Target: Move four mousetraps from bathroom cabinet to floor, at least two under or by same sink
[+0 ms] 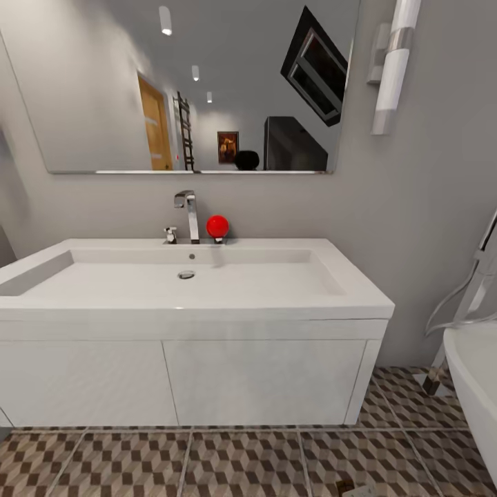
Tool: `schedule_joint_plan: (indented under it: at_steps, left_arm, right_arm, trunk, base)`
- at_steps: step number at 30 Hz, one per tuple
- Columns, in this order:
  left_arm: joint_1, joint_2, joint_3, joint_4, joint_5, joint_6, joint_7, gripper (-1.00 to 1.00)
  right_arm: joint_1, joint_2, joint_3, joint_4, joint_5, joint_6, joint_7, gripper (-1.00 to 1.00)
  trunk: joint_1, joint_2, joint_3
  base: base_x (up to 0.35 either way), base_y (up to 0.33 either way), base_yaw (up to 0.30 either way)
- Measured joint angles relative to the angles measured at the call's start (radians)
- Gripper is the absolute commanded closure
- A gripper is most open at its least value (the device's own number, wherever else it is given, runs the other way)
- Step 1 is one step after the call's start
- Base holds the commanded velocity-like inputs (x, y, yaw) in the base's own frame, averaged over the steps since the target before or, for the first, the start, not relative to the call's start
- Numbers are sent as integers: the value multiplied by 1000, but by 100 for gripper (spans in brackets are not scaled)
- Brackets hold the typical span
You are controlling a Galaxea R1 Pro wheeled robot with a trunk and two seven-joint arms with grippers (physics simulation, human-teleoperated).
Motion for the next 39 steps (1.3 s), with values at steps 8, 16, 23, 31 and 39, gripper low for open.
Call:
schedule_joint_plan:
  at_steps: [8,16,23,31,39]
  left_arm:
    - [0,0,0,0,0,-3,-2,100]
    - [0,-2,-2,-11,-1,-9,-3,100]
    - [-5,18,1,-175,-7,11,4,100]
    - [-21,76,1,-386,-12,264,184,100]
    - [-72,82,3,-427,-9,409,214,100]
  right_arm:
    - [0,0,0,-1,0,0,0,100]
    - [0,-5,-5,-23,6,0,-2,100]
    - [-5,-6,-7,-119,5,14,-3,100]
    - [-45,-5,-7,-127,5,124,2,100]
    - [-93,-5,-7,-127,2,220,108,100]
  trunk:
    - [19,-35,-16]
    - [19,-35,-16]
    - [19,-35,-16]
    - [19,-35,-16]
    - [19,-35,-16]
  base:
    - [0,0,0]
    - [0,0,0]
    - [0,0,0]
    - [0,0,0]
    - [0,0,0]
